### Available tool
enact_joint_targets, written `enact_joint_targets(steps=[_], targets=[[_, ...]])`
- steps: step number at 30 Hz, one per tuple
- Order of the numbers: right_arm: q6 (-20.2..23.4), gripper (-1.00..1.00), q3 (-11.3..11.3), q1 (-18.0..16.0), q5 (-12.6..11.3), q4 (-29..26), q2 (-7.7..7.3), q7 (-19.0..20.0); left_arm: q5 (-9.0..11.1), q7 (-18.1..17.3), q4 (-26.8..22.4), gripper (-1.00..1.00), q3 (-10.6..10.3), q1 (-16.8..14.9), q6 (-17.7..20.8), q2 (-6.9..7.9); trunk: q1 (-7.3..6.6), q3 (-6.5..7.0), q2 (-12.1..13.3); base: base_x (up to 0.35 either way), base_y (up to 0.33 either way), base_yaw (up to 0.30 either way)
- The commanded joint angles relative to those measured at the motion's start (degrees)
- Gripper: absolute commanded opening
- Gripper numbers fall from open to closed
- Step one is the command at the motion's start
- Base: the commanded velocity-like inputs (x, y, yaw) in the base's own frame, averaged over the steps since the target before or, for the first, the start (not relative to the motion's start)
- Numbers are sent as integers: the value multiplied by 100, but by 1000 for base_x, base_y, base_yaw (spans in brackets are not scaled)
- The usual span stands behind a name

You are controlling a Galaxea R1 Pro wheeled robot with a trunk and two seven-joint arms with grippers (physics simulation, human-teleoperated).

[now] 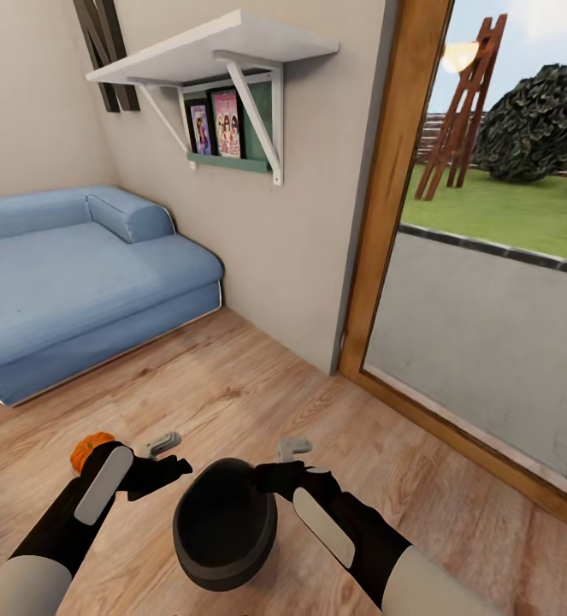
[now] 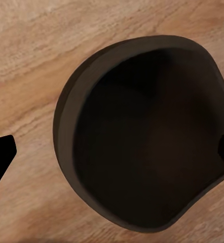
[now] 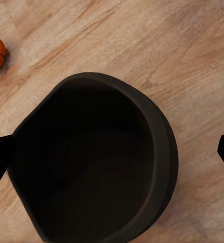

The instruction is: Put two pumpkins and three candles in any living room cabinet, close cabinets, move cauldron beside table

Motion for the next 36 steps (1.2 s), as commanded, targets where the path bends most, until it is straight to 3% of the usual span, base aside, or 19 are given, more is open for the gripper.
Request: enact_joint_targets(steps=[1,5,7,21,36], targets=[[5,100,21,-6,-54,-9,-4,-58,61,59,-4,100,-16,-3,3,6,21,-24,-44,0,0,0],[4,100,34,-6,-41,-6,-7,-55,61,59,-1,100,-16,-3,3,6,109,-95,-204,0,0,0],[-62,100,49,-71,-32,59,59,-71,51,40,-19,100,26,-8,-61,58,109,-95,-203,0,0,0],[-509,100,36,-155,-14,490,10,-218,175,45,-80,100,54,-11,-85,102,109,-95,-203,0,0,2],[-803,100,46,-155,-13,500,10,-220,177,41,-80,100,50,-11,-80,103,109,-95,-203,0,0,231]])
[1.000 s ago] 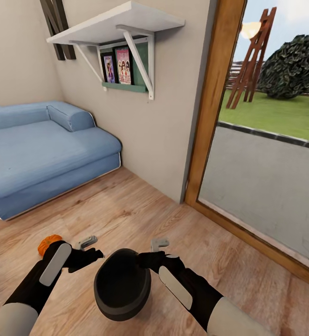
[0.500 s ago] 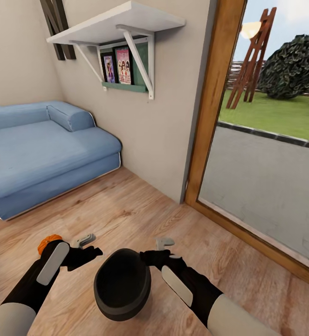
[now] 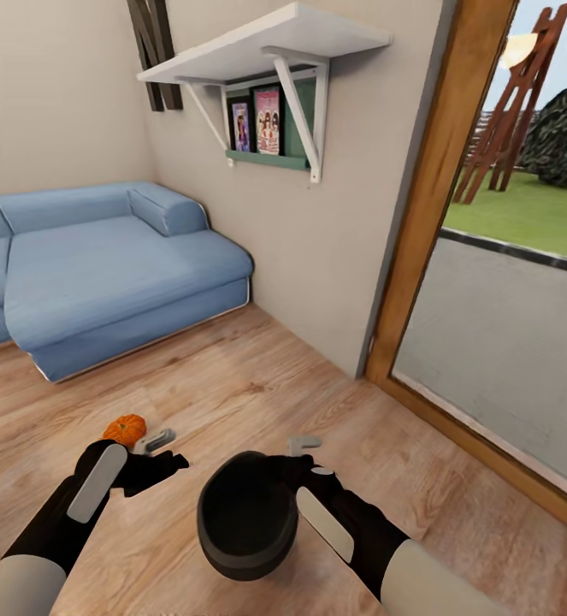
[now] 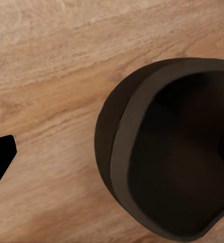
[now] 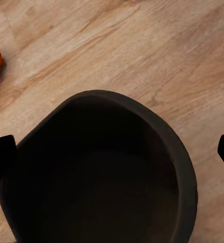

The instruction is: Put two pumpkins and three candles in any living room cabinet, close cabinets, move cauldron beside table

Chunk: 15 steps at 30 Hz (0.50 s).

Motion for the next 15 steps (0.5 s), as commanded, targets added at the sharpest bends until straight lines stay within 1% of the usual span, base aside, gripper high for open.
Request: enact_joint_targets(steps=[1,3,15], targets=[[6,100,18,-5,-42,-10,-3,-48,59,59,-5,100,-17,-4,5,5,-1,-7,-2,0,0,242],[-18,100,18,-5,-37,-15,-3,-48,61,59,-5,100,-18,-4,6,5,-1,-10,-2,0,0,149],[-54,100,18,-5,-11,-23,-9,-39,60,56,-5,100,-19,-4,7,5,-1,-11,-2,0,0,5]])
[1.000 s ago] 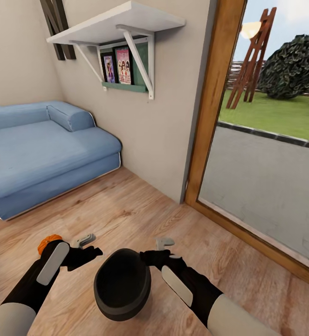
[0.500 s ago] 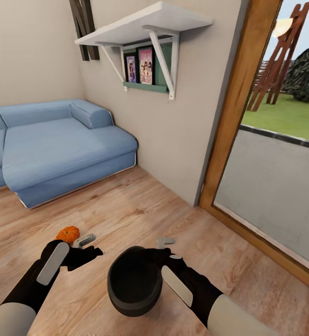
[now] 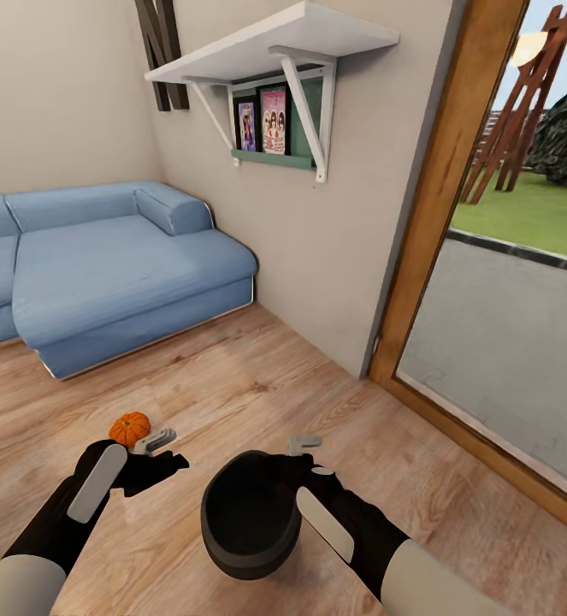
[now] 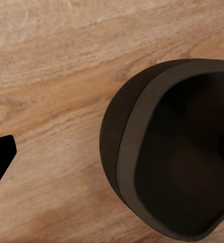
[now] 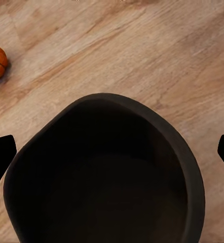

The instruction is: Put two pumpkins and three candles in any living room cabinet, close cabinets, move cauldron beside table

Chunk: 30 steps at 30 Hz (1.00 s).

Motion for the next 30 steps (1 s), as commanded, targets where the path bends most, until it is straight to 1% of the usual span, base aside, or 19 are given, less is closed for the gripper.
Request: enact_joint_targets(steps=[1,4,11,18,24,30], targets=[[9,100,19,-6,-39,-9,-2,-47,61,60,-6,100,-15,-3,3,6,-1,-5,-2,0,0,70],[12,100,19,-6,-39,-8,1,-47,64,55,-14,100,-10,-3,3,12,-1,-5,-2,0,106,193],[14,100,19,-6,-54,-5,3,-47,66,53,-29,100,-9,-2,3,13,-1,-5,-2,48,243,251],[10,100,19,-6,-54,-4,3,-44,64,53,-32,100,-17,-3,3,9,-1,-6,-2,61,108,233],[-2,100,19,-6,-41,-5,3,-33,61,57,-35,100,-25,-3,-1,6,-1,-5,-2,67,50,10],[-2,100,19,-6,-37,-5,3,-7,57,62,-266,100,-23,-3,-5,6,-1,6,-2,78,-33,-186]])
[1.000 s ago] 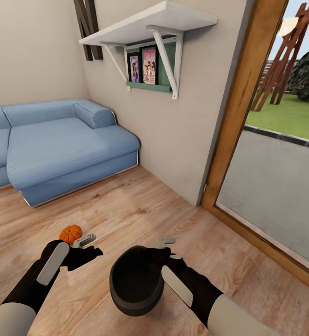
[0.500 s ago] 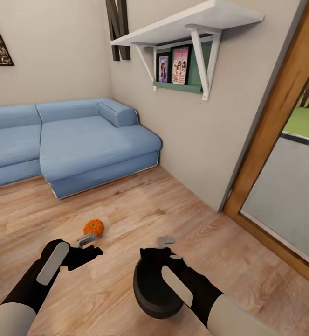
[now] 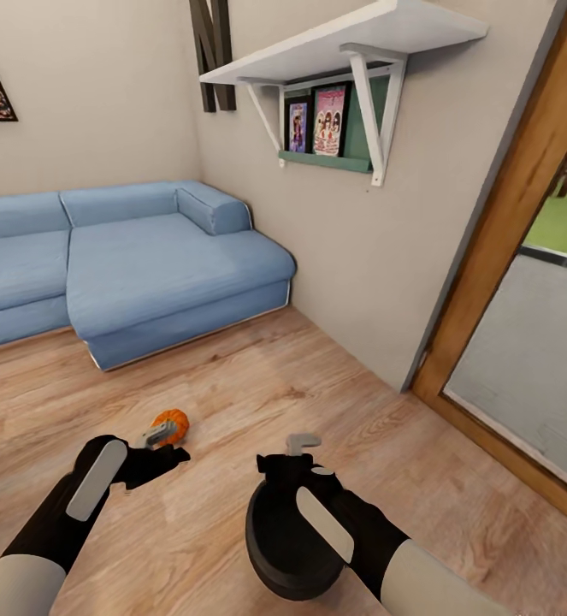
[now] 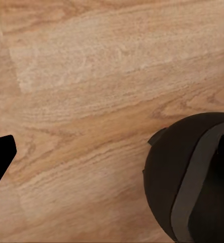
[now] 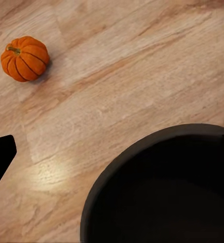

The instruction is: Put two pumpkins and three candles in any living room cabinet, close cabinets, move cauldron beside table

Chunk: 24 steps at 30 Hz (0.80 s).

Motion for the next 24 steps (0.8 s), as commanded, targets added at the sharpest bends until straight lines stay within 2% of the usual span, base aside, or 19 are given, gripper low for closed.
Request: enact_joint_targets(steps=[1,12,24], targets=[[9,100,20,-6,-40,-8,-2,-44,60,59,-36,100,-11,-2,4,6,-1,-5,-2,12,-10,-66],[8,100,18,-6,-42,-8,-2,-25,60,60,-55,100,-1,-2,6,6,-1,-4,-2,62,-58,-11],[55,100,-1,-6,-73,0,-3,-72,64,59,-55,100,-27,-1,5,6,-1,-4,-2,1,-1,-13]])
